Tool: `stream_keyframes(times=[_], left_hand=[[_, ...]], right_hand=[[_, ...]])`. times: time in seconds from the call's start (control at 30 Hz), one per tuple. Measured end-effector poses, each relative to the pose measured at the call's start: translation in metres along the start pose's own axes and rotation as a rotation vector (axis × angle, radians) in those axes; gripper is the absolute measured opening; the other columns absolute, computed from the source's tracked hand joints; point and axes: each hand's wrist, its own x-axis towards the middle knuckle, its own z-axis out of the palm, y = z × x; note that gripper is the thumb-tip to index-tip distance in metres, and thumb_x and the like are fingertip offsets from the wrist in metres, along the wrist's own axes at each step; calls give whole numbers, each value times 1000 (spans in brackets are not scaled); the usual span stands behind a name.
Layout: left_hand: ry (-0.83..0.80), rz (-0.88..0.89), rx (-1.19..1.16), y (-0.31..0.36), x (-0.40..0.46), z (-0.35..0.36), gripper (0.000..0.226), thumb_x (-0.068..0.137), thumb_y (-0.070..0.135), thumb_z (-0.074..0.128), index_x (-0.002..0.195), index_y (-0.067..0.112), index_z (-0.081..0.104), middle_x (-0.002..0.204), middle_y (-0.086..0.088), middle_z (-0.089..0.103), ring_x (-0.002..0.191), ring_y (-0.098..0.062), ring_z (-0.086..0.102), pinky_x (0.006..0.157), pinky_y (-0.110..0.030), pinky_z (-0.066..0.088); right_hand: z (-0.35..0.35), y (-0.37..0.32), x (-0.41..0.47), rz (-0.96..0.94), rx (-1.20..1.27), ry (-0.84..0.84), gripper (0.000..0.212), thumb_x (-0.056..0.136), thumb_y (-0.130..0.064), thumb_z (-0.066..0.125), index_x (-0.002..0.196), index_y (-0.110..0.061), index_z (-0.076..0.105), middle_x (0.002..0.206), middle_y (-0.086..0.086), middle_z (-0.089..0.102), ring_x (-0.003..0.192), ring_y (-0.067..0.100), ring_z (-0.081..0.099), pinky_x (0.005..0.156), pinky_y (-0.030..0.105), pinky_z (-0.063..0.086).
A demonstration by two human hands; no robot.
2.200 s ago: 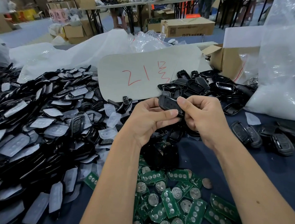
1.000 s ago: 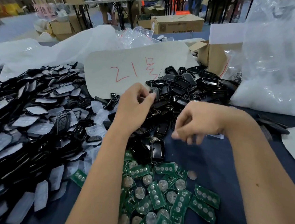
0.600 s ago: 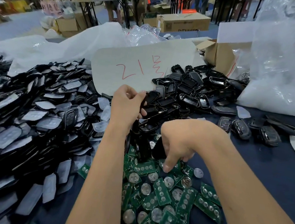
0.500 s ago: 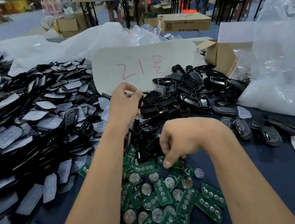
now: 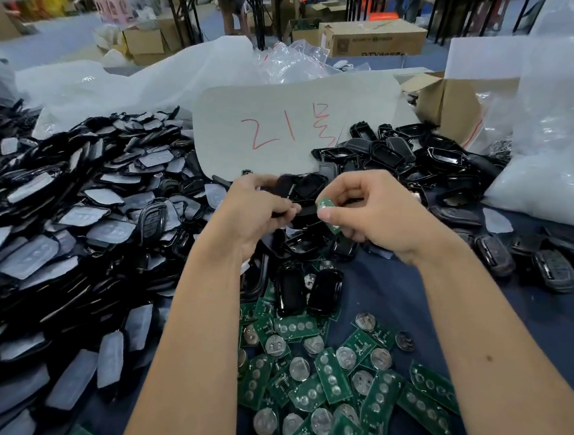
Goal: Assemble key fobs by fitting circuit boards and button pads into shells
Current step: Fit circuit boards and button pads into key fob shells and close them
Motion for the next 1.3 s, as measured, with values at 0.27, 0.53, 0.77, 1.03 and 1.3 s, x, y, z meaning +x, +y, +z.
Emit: stream_keyframes(times=[0.27,0.53,0.77,1.03,1.3], left_hand=[[-48,18,-31,-3,-7,-2,20,91,-7,71,110,-5,68,97,-18,76,80,-35,78,67,-23,61],[-94,-51,-49,0,-10,15,30,104,-12,40,104,-6,69,86,-18,77,74,-29,78,67,-25,63],[-138,-36,-35,-1,-13,27,29,104,-9,44,99,2,70,72,-11,77,68,-22,77,66,-21,62],[-121,-6,-74,-2,-9,25,24,104,-9,46,114,-9,68,101,-28,75,92,-33,77,81,-31,64],[-105,41,-33,-5,-8,24,19,98,-10,59,113,-9,70,107,-26,75,94,-32,77,79,-31,64]], right_hand=[[15,14,2,1,348,306,15,88,-5,82,100,-5,74,67,9,66,50,18,63,47,23,51],[27,12,4,15,435,582,18,85,-7,85,89,-2,68,71,26,69,51,32,71,48,29,58],[32,18,7,0,139,701,27,76,-30,90,83,-17,67,64,1,74,52,18,71,57,29,53],[36,19,6,-10,265,630,18,79,-7,88,83,-9,70,70,6,76,61,25,77,63,38,65],[40,12,4,-5,20,691,20,80,-18,89,85,-13,71,68,2,73,58,17,74,64,39,64]])
